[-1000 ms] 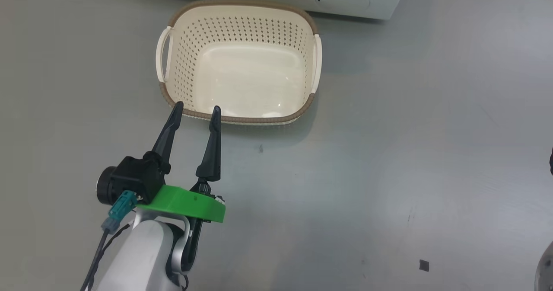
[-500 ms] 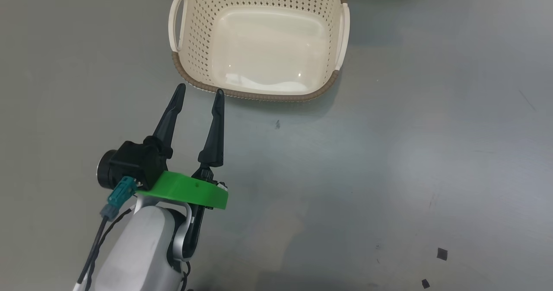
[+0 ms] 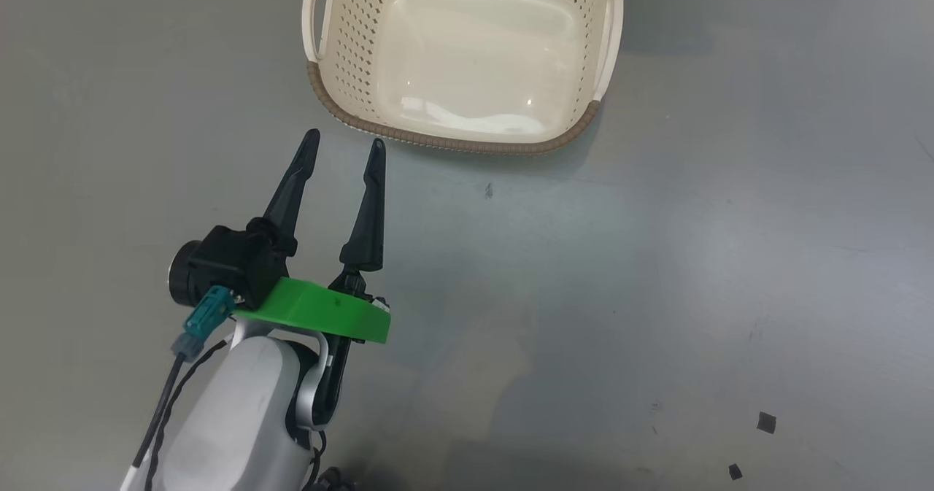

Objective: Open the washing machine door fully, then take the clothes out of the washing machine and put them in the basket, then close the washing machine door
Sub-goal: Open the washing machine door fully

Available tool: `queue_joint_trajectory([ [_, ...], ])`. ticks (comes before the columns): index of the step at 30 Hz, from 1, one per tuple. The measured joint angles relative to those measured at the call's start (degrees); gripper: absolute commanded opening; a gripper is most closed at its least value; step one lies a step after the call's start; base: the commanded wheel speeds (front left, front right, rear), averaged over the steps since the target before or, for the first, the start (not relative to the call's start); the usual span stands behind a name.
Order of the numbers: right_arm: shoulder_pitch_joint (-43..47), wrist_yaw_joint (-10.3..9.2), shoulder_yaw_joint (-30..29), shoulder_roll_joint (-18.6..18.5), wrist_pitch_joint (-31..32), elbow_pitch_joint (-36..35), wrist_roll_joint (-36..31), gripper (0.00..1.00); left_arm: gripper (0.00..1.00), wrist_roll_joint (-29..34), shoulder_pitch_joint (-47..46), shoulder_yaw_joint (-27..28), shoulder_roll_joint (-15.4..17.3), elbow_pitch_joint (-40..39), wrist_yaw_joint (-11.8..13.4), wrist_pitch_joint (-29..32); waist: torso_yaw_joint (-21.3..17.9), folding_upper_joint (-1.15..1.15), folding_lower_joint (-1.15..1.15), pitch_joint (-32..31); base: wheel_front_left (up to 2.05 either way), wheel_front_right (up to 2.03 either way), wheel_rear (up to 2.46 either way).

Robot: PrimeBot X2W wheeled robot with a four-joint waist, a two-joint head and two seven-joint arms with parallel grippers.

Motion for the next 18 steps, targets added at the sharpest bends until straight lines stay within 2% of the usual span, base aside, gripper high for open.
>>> queue_joint_trajectory([
  [18, -8.9, -0.44, 0.2, 1.7, 3.9, 8.6, 2.0, 0.0, 1.0, -2.5, -1.4, -1.2, -0.2, 0.0, 0.2, 0.0, 2.5, 0.0, 0.0, 2.2, 0.0, 0.0, 0.0],
])
